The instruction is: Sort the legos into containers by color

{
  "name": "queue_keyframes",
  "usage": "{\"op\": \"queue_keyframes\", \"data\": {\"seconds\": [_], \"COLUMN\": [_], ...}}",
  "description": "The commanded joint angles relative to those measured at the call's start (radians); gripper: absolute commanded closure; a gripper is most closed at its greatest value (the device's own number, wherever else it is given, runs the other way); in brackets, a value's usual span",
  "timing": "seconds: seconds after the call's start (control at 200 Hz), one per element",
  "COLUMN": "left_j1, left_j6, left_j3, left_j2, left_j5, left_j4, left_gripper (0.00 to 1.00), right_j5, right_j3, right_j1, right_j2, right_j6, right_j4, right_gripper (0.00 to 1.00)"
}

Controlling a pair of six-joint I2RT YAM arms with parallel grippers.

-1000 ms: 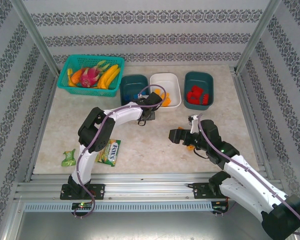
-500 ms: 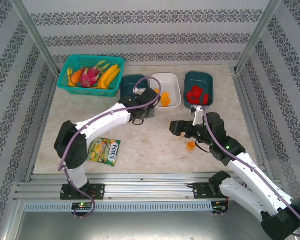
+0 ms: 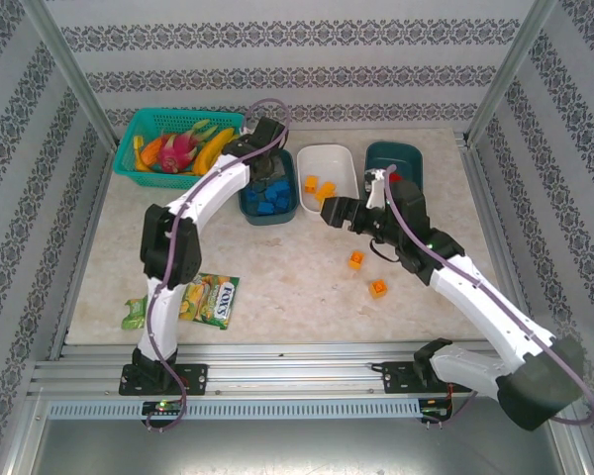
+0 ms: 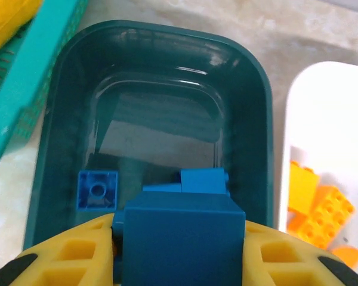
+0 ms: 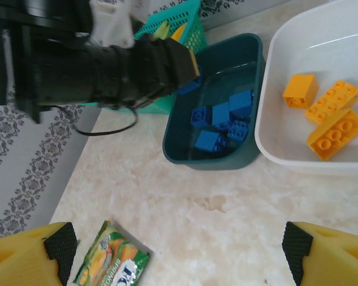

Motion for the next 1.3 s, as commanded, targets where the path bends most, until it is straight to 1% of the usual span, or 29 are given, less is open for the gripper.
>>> {"op": "queue_keyframes", "data": {"seconds": [0.0,0.145,0.325,0.455,0.62,0.66,0.744,0.829,0.904,0.969,1.114,1.214,1.294], "left_j1": [0.018,0.048,0.064,0.069,0.074,0.074,0.074,0.072,0.069,0.065,0.052,0.028,0.006], "left_j6": [0.061,0.047,0.044,0.034,0.018,0.018,0.009,-0.009,-0.014,-0.017,-0.034,-0.024,-0.010], "left_j3": [0.140,0.208,0.310,0.321,0.319,0.321,0.322,0.320,0.321,0.316,0.278,0.177,0.025], "left_j2": [0.096,0.189,0.298,0.333,0.342,0.340,0.332,0.307,0.278,0.247,0.138,0.010,-0.122], "left_j5": [0.000,0.003,0.016,0.042,0.045,0.053,0.075,0.088,0.096,0.097,0.121,0.154,0.211], "left_j4": [-0.056,-0.019,-0.047,-0.050,-0.064,-0.062,-0.060,-0.066,-0.069,-0.071,-0.046,0.020,0.103], "left_gripper": [0.68,0.68,0.67,0.66,0.65,0.63,0.53,0.42,0.37,0.32,0.28,0.26,0.22], "right_j5": [-0.020,-0.015,-0.002,0.010,0.011,0.011,0.017,0.041,0.080,0.110,0.205,0.250,0.260], "right_j3": [0.061,0.057,0.019,0.009,0.004,0.001,0.004,0.020,0.040,0.069,0.136,0.163,0.168], "right_j1": [-0.012,-0.012,-0.012,-0.013,-0.015,-0.015,-0.015,-0.018,-0.021,-0.026,-0.037,-0.053,-0.056], "right_j2": [0.038,0.045,0.026,0.012,0.007,0.008,0.010,0.013,0.014,0.021,0.050,0.093,0.141], "right_j6": [0.025,0.031,0.049,0.049,0.043,0.042,0.036,0.029,0.025,0.021,0.072,0.139,0.183], "right_j4": [0.045,0.047,0.041,0.024,0.003,0.001,-0.019,-0.083,-0.161,-0.265,-0.514,-0.665,-0.725], "right_gripper": [0.09,0.09,0.09,0.09,0.09,0.09,0.09,0.08,0.08,0.09,0.11,0.13,0.13]}}
